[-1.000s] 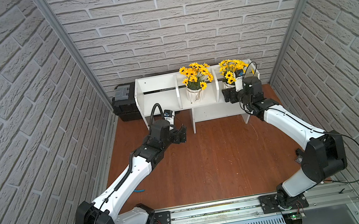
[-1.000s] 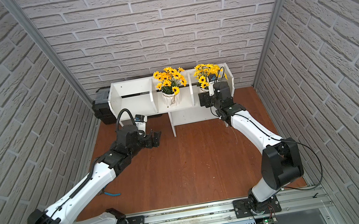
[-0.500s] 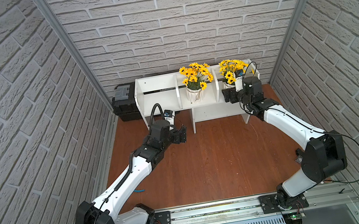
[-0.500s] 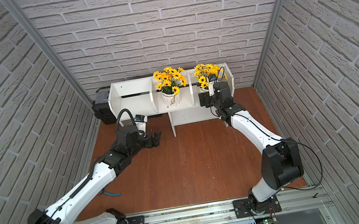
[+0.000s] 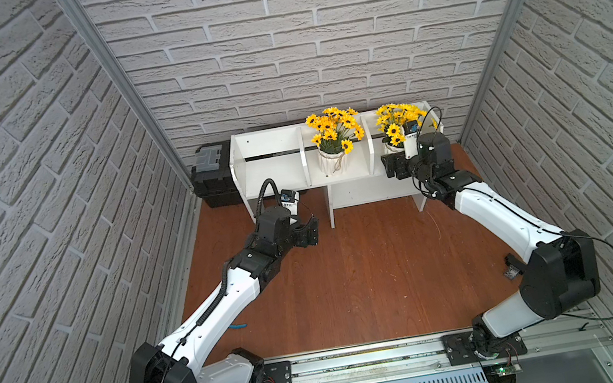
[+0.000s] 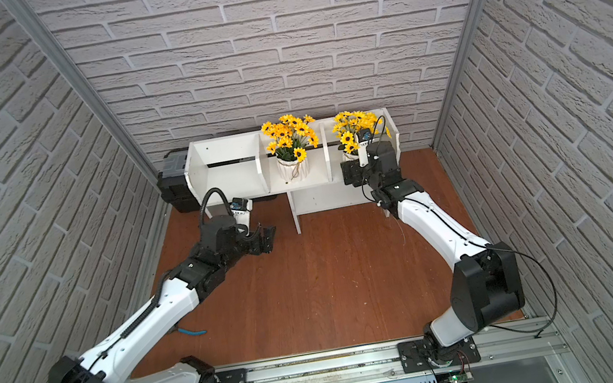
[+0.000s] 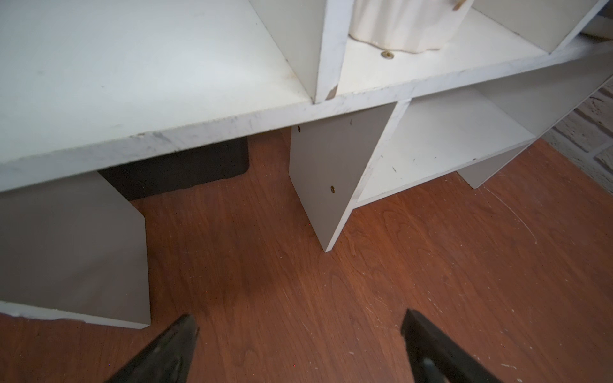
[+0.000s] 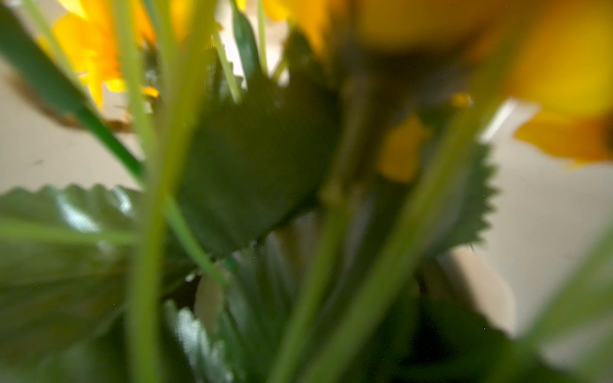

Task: Take the sunflower pots off the shelves
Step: Pick up the sunflower pot from the shelf.

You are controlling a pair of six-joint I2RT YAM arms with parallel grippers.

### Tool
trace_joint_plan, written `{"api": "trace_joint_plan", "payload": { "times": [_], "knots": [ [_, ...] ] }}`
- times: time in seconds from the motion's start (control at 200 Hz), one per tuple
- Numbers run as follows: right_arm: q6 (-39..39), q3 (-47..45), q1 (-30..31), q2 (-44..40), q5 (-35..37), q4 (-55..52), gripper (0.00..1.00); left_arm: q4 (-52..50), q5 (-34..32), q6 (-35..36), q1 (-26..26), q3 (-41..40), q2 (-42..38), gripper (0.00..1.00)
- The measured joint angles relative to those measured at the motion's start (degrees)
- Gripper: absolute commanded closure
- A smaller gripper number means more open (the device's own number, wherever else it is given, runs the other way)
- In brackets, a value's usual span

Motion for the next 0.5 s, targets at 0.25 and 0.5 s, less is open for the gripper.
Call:
{"api": "trace_joint_plan", "payload": {
  "times": [0.25, 0.5],
  "knots": [
    [0.13, 0.0, 0.0, -4.63, -1.2, -3.74, 0.77, 0.48, 0.0, 0.0, -0.04, -0.2, 0.02, 0.02],
    [0.37, 0.02, 0.04, -9.79, -5.88, -7.41, 0.77, 0.46, 0.26, 0.0, -0.26, -0.35, 0.0, 0.02]
  ]
}}
